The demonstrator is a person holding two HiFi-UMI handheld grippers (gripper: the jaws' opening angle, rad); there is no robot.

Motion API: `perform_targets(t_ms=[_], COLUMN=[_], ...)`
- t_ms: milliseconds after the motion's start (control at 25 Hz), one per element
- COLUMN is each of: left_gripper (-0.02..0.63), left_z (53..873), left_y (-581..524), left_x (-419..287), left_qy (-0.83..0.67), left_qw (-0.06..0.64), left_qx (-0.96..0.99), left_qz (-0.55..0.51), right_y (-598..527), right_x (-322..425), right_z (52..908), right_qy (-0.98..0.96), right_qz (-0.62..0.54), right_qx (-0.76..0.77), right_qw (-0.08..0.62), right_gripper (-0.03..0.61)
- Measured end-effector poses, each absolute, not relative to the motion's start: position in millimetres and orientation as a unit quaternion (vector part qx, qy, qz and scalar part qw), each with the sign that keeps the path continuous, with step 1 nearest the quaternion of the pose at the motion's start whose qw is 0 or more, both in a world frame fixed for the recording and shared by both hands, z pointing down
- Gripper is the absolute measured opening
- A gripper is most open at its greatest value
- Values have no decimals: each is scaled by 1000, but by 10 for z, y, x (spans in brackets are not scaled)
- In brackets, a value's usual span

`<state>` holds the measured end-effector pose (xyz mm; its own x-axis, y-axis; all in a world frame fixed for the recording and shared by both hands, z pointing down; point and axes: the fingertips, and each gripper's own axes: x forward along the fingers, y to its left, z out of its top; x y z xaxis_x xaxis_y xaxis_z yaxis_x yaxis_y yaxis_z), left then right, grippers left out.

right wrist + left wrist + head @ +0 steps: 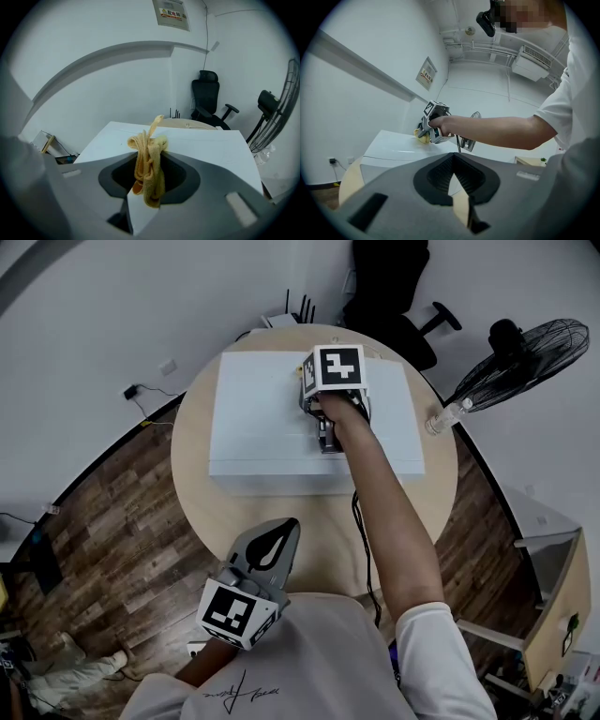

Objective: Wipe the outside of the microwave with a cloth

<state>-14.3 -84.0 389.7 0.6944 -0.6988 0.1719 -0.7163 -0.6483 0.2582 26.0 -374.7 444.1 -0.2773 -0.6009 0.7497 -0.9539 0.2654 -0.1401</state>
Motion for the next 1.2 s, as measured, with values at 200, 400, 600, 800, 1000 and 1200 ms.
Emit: perform_targets(t_ms=[200,400,600,800,1000,1200], left_gripper=[-6,-6,-6,-6,-6,-6], left_z=[3921,3911,3917,3932,3974,3978], left_y=[-861,-884,-871,-896,-876,-915], left_x=[-181,-235,-291,-351,-463,-526], left_qy=[-392,-398,-406,-413,-422,-428], left_qw=[156,156,157,157,161,162], left_qx=[906,904,900,897,891,888], left_qz=[28,26,25,31,40,42], right_y=[-3766,-3765,-3724,-3712,-3707,-3663], right_x=[-13,-313,-561,-840,-1096,-1414], right_z=[4468,4467,4453,4459,4447,4427], right_qy=[-735,-741,-749,-757,-758,-770], right_qz=[310,306,298,307,329,331], right_qx=[527,518,510,496,490,469], right_qw=[293,299,302,295,280,280], right_gripper=[118,118,118,118,118,118])
